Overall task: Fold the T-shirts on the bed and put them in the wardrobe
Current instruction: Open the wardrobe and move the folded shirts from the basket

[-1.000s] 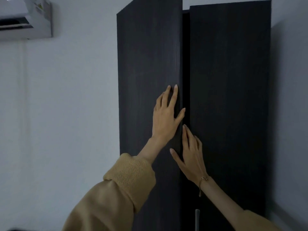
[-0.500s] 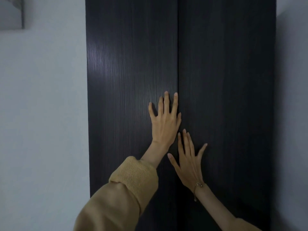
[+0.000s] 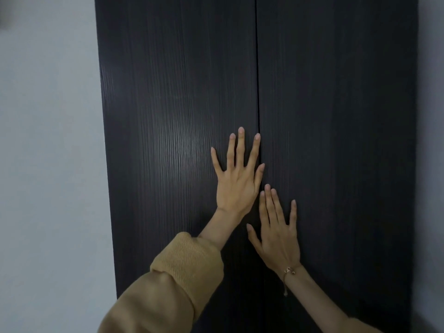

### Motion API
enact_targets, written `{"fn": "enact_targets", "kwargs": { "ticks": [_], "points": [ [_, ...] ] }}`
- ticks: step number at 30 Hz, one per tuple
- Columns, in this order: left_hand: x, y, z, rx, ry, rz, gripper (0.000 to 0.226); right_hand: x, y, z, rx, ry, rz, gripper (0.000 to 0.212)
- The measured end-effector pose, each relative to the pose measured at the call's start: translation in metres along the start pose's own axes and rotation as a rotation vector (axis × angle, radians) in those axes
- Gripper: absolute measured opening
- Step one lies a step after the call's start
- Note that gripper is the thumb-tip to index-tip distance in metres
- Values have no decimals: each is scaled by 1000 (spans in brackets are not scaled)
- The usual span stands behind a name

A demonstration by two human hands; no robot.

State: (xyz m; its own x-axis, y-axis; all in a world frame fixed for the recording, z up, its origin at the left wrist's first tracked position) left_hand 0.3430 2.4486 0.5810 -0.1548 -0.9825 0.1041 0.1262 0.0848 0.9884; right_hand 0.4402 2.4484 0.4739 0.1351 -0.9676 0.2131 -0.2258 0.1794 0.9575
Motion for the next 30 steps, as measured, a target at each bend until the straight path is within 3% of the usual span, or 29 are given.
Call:
{"fn": "enact_targets", "kwargs": {
  "ticks": [8,15,30],
  "points": [
    [2,-4,-7,30,-62,25,54,3,-1,0,3,-21,48,68],
    [3,-60,0,-253,-27,149,51,2,-39,2,18,17,84,64],
    [12,-63,-14,-153,96,209,55,3,-42,-4,77,5,194,69]
  ]
}}
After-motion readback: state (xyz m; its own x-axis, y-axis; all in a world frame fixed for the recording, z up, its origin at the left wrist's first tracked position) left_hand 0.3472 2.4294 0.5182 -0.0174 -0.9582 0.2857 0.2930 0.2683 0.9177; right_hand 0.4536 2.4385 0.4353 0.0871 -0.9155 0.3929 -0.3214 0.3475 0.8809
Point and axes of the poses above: each hand's wrist, its own y-axis towards the middle knuckle, its own x-axis out of the back of the hand, z = x × y, the point moved 3 cm from there along y, towards the middle knuckle, and after that the axes turned 2 degrees about x, right-handed, at the moved point
